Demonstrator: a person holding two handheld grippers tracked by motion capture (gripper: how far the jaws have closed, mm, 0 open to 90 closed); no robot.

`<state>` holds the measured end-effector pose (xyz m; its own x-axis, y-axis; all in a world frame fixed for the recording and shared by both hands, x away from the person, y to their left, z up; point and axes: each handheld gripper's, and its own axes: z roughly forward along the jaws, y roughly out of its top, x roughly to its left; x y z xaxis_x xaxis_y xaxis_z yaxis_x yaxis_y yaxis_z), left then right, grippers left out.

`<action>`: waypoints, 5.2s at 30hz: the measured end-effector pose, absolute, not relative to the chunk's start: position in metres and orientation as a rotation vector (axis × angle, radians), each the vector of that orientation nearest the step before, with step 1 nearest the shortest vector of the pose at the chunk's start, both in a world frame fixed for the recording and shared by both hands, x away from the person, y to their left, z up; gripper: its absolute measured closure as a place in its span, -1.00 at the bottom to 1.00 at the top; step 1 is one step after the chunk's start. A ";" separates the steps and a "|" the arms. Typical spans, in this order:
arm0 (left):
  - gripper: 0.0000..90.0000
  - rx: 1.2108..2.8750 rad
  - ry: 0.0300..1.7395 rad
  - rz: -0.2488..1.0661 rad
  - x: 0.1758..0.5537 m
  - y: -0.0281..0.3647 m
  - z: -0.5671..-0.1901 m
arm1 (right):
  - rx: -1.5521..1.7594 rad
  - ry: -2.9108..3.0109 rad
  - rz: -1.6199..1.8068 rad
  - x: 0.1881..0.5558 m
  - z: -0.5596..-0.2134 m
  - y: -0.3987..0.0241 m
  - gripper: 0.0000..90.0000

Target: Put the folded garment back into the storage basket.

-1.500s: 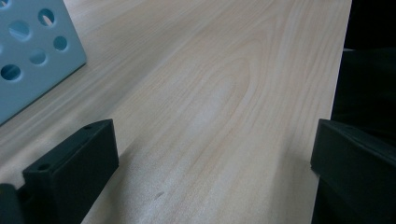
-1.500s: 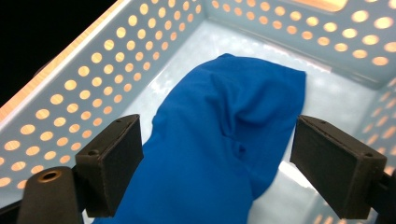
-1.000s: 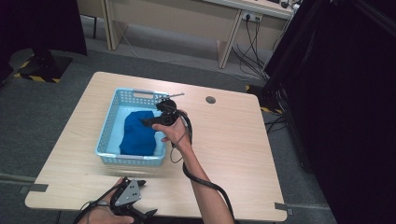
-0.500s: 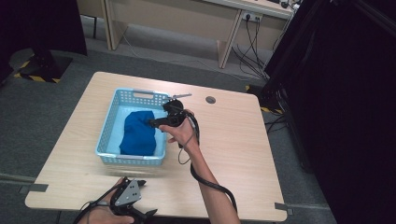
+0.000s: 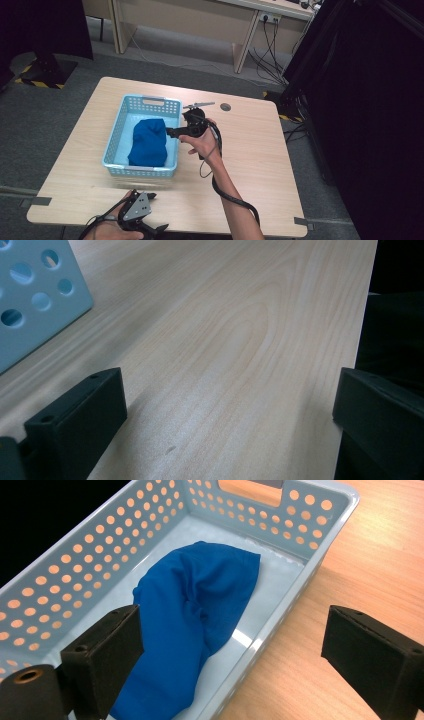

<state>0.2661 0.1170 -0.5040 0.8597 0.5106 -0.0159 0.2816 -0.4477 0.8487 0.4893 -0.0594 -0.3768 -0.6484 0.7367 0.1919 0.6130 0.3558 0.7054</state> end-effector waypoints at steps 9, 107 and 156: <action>-1.00 2.063 0.577 0.298 0.266 0.117 -0.504 | 1.230 2.453 1.183 0.487 -0.376 -0.068 -0.78; -1.00 2.064 0.579 0.299 0.266 0.117 -0.504 | 1.288 2.431 1.224 0.438 -0.419 -0.177 -0.79; -1.00 2.065 0.576 0.300 0.266 0.117 -0.504 | 1.309 2.456 1.151 0.409 -0.437 -0.206 -0.79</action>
